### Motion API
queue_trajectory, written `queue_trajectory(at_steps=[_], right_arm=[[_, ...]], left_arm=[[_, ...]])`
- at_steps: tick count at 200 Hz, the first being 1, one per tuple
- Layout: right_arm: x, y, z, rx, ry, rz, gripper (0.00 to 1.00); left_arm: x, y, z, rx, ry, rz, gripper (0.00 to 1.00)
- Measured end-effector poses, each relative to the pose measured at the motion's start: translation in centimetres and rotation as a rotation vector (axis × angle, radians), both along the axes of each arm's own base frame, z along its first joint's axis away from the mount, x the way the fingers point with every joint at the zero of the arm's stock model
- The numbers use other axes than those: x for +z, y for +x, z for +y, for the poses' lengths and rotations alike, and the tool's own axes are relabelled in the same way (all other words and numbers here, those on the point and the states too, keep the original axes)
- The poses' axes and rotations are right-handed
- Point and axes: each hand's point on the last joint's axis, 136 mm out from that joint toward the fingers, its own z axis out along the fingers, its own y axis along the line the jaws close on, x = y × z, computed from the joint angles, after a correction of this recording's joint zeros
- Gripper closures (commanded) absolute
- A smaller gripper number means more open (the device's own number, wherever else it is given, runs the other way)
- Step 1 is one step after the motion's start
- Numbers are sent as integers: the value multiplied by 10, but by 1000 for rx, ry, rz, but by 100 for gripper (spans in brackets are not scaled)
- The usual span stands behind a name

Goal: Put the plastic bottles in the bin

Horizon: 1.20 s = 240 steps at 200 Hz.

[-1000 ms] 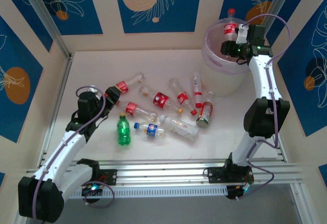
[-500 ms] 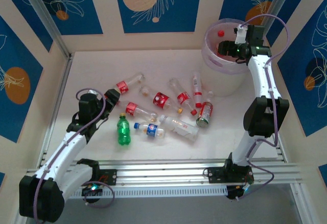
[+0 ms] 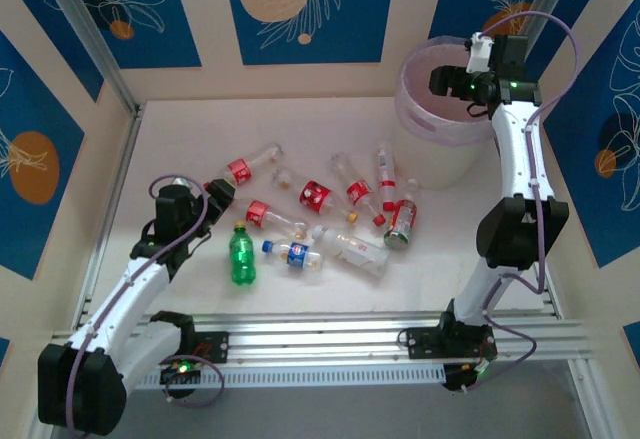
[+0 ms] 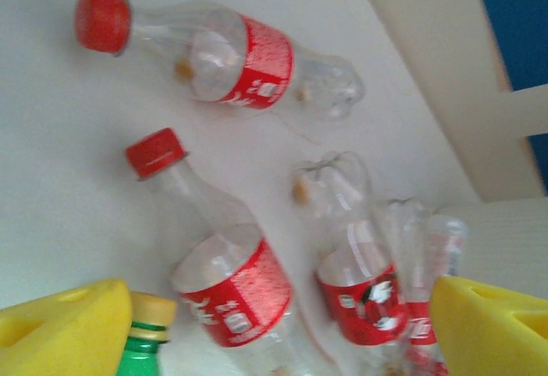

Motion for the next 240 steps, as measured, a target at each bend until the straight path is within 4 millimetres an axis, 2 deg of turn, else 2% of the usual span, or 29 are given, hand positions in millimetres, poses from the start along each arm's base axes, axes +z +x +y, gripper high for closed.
queue_trajectory(at_steps=[25,47,69,90,105,121,146,171,205,240], right_arm=[[16,-17,4,-12,14,-3,3],[46,-42,14,-11,26,-42,0],[81,-75,36,22,40,-103,1],[91,-111,66,82,48,-125,1],[84,-133,86,130,60,-107,1],[64,-154,104,174,89,-56,1],[29,-176,116,194,143,46,1],[3,-194,123,200,191,121,1],[-15,-211,122,178,222,167,1],[-22,-209,124,169,241,188,0]], left_arm=[[-18,-6,6,-11,72,61,8],[-29,-12,7,-28,108,112,5],[-33,-19,4,-86,172,157,4],[-28,-23,-2,-158,255,185,4],[-25,-26,-6,-200,297,193,5],[-32,-33,-6,-227,326,225,7],[-48,-41,-13,-282,357,286,7],[-67,-54,-28,-372,377,361,7],[-72,-76,-43,-461,389,397,8],[-86,-99,-47,-501,402,447,10]])
